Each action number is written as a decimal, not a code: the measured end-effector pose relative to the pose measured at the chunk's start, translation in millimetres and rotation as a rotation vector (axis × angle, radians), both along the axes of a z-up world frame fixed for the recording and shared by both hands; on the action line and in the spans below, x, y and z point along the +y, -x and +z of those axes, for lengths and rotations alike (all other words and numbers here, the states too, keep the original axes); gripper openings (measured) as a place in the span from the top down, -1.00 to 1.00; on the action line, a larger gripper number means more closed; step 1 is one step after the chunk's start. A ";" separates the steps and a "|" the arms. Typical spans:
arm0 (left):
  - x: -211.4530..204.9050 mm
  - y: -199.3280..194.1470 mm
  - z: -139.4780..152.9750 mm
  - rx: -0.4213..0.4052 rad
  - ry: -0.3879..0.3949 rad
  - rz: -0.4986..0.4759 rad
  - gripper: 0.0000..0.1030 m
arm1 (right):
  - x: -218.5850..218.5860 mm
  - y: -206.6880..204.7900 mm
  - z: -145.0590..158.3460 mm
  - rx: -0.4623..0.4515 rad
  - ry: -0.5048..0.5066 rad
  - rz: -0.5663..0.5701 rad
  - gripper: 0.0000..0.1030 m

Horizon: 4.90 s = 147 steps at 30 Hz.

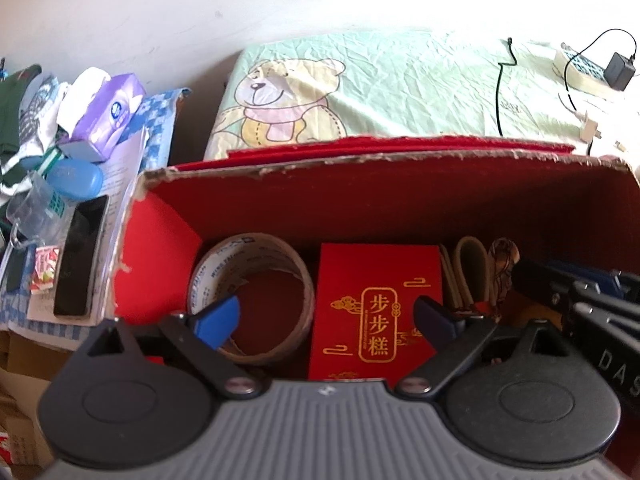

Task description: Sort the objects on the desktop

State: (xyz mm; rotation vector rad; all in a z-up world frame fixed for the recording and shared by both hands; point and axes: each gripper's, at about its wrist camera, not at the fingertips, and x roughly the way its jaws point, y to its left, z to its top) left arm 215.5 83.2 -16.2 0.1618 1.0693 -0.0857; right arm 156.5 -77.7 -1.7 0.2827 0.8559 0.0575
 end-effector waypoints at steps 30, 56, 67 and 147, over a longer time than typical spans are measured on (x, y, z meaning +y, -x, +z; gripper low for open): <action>-0.6 11.3 11.9 -0.115 -0.017 0.016 -0.84 | 1.7 1.8 1.0 -0.014 0.026 -0.007 0.58; -0.6 15.1 12.1 -0.132 -0.014 0.009 -0.85 | 1.5 3.7 2.0 -0.026 0.023 0.000 0.58; 0.3 15.0 12.2 -0.127 -0.002 0.002 -0.84 | 0.3 4.0 1.9 -0.028 0.016 -0.004 0.59; 18.7 72.6 36.2 -0.156 0.051 0.026 -0.94 | 7.6 59.9 30.3 -0.069 0.169 -0.136 0.27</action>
